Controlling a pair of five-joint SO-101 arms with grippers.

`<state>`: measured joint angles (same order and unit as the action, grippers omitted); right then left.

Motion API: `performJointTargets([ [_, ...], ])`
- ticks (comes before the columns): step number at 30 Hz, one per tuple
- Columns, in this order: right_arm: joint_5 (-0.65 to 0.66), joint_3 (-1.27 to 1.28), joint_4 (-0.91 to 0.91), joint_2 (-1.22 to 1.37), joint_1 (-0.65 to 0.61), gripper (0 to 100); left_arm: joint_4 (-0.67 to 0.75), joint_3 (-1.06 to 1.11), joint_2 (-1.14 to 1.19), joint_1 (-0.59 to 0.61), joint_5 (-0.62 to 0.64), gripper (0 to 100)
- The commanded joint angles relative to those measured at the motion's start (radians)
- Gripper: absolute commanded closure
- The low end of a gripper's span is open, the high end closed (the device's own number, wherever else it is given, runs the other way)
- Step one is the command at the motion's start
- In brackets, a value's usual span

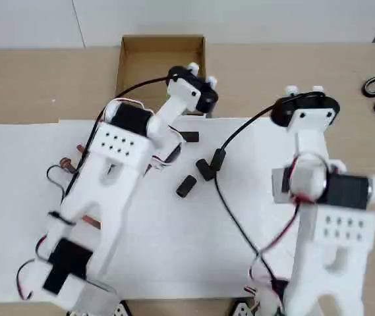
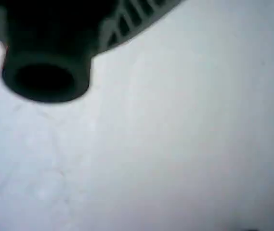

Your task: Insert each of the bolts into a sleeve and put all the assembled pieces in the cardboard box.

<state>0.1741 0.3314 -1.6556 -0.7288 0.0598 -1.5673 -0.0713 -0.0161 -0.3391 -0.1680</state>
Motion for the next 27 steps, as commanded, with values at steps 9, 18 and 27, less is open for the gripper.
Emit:
performJointTargets([
  [9, -0.169, 0.193, 0.162, -0.432, -0.246, 99.5, -0.049, -0.041, -0.281, -0.005, 0.322, 100],
  [18, -0.193, 0.605, 0.383, -0.812, -0.495, 99.5, -0.049, -0.016, -0.359, -0.006, 0.591, 100],
  [27, -0.189, 0.806, 0.398, -1.032, -0.591, 99.5, 0.150, 0.286, -0.652, -0.009, 0.605, 100],
])
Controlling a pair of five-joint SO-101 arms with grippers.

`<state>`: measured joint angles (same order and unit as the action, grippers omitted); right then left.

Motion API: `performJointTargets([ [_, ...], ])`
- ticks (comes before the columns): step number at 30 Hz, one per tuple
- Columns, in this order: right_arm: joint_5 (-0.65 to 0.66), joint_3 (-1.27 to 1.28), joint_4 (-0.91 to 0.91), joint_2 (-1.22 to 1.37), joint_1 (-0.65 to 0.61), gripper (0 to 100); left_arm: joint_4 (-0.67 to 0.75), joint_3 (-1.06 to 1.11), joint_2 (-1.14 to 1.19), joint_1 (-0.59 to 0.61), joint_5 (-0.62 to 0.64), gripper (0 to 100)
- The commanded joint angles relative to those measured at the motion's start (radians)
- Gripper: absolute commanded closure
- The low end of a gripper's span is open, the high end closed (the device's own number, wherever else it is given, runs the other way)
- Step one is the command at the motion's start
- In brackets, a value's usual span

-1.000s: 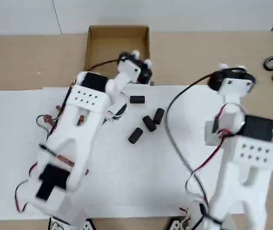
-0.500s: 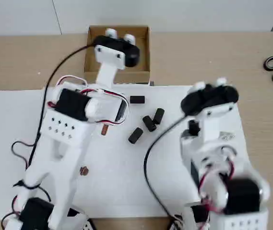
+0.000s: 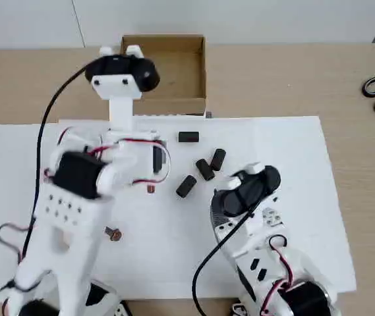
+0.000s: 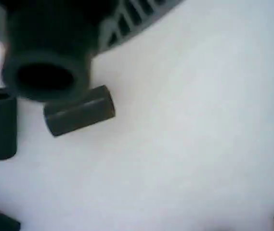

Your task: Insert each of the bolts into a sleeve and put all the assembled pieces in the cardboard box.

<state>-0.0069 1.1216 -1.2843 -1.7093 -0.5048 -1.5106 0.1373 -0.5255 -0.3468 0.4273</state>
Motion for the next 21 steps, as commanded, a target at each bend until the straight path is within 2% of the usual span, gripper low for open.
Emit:
performJointTargets([
  [1, -0.008, 0.032, 0.030, -0.068, -0.038, 99.5, 0.133, 0.127, -0.195, 0.000, 0.009, 100],
  [10, -0.015, 0.146, 0.191, -0.105, -0.099, 99.5, 0.500, 0.716, -0.752, -0.005, 0.160, 100],
  [15, -0.015, 0.186, 0.206, -0.104, -0.188, 99.5, 0.582, 0.920, -1.036, -0.003, 0.189, 100],
  [21, -0.009, 0.239, 0.292, -0.102, -0.272, 99.5, 0.608, 1.027, -1.303, -0.005, 0.189, 100],
])
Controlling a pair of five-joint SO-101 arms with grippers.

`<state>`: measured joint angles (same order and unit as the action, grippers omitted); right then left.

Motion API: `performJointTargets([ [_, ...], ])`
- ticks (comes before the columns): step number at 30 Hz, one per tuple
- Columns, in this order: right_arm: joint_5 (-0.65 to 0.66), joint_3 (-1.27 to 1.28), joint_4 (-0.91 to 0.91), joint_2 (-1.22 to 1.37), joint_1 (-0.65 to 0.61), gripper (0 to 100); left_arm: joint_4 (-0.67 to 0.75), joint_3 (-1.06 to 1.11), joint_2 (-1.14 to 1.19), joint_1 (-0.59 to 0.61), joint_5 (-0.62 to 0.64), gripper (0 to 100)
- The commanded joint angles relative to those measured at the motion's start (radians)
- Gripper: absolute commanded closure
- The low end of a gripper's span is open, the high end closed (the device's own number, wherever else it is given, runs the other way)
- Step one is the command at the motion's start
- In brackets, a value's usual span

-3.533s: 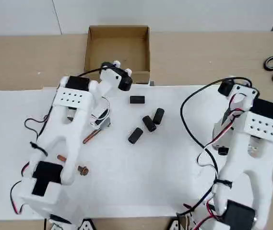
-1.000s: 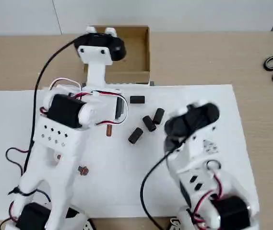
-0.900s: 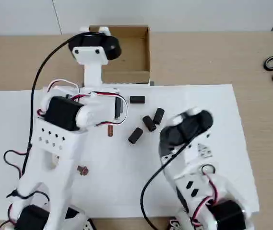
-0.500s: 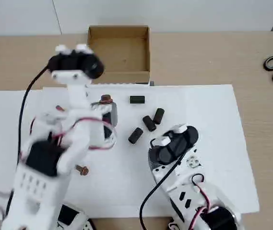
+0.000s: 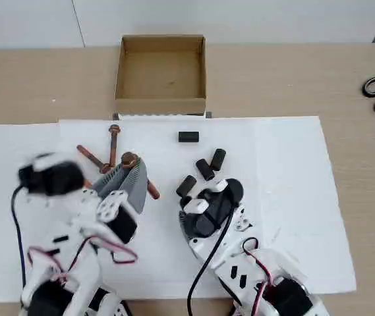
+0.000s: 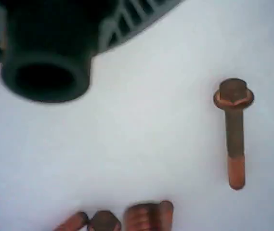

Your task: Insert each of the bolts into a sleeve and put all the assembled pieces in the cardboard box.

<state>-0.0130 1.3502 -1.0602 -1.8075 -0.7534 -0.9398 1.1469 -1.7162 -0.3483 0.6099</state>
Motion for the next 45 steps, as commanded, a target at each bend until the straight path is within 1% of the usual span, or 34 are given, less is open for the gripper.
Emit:
performJointTargets([
  [1, -0.003, 0.031, 0.102, -0.004, -0.024, 99.5, 0.035, 0.021, -0.114, -0.003, 0.008, 100],
  [4, -0.002, 0.080, 0.199, -0.004, -0.025, 99.5, 0.037, 0.016, -0.098, -0.003, 0.060, 100],
  [7, 0.000, 0.115, 0.252, -0.002, -0.025, 99.5, 0.038, 0.018, -0.100, -0.014, 0.103, 100],
  [11, 0.000, 0.127, 0.259, -0.004, -0.027, 99.5, 0.037, 0.028, -0.100, -0.069, 0.103, 100],
  [16, 0.002, 0.121, 0.259, -0.005, -0.033, 99.5, 0.040, 0.039, -0.100, -0.084, 0.103, 100],
  [20, 0.051, 0.101, 0.257, -0.007, -0.084, 99.5, 0.114, 0.076, -0.100, -0.078, 0.101, 100],
  [23, 0.055, 0.101, 0.254, -0.007, -0.087, 99.5, 0.172, 0.090, -0.100, -0.078, 0.098, 100],
  [28, 0.057, 0.095, 0.251, -0.007, -0.087, 99.5, 0.207, 0.108, -0.100, -0.078, -0.055, 100],
  [31, 0.057, 0.095, 0.255, -0.007, -0.087, 99.5, 0.203, 0.108, -0.100, -0.084, -0.114, 100],
  [34, 0.057, 0.097, 0.255, -0.007, -0.087, 99.5, 0.198, 0.108, -0.100, -0.086, -0.143, 100],
  [37, 0.057, 0.097, 0.257, -0.007, -0.085, 99.5, 0.163, 0.107, -0.100, -0.087, -0.169, 100],
  [41, 0.058, 0.095, 0.257, -0.007, -0.085, 99.5, 0.114, 0.105, -0.100, -0.087, -0.170, 100],
  [45, 0.106, 0.095, 0.262, -0.007, -0.085, 99.5, 0.083, 0.104, -0.100, -0.120, -0.170, 100],
])
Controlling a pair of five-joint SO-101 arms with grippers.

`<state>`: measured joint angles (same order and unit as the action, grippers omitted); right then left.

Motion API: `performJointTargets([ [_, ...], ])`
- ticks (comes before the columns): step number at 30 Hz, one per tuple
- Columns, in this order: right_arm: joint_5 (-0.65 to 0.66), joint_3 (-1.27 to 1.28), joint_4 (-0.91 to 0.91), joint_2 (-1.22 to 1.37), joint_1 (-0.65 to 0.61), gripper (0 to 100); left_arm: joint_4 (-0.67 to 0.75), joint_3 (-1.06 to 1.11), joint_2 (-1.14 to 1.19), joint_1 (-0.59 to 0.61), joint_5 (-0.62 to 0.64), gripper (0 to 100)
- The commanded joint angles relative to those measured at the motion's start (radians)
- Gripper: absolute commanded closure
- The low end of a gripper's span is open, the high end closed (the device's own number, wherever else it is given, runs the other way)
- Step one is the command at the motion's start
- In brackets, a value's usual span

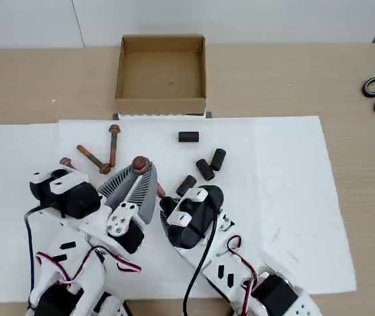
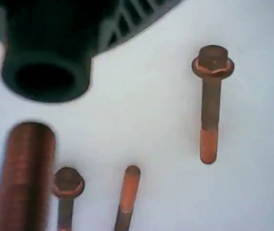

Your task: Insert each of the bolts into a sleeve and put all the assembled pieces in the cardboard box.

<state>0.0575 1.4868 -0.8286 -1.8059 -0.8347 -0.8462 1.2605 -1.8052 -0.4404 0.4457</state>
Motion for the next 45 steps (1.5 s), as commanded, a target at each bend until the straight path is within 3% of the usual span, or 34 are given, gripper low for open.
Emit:
performJointTargets([
  [1, 0.041, -0.041, 0.045, -0.008, -0.004, 99.5, -0.017, -0.010, -0.011, -0.043, -0.006, 100],
  [25, 0.044, -0.095, 0.074, -0.007, -0.004, 99.5, -0.025, 0.096, -0.009, -0.066, -0.005, 100],
  [36, 0.044, -0.095, 0.076, -0.007, -0.004, 99.5, -0.252, 0.099, -0.011, -0.130, -0.005, 100],
  [45, 0.044, -0.095, 0.076, -0.007, -0.004, 99.5, -0.282, 0.094, -0.011, -0.129, -0.006, 99],
])
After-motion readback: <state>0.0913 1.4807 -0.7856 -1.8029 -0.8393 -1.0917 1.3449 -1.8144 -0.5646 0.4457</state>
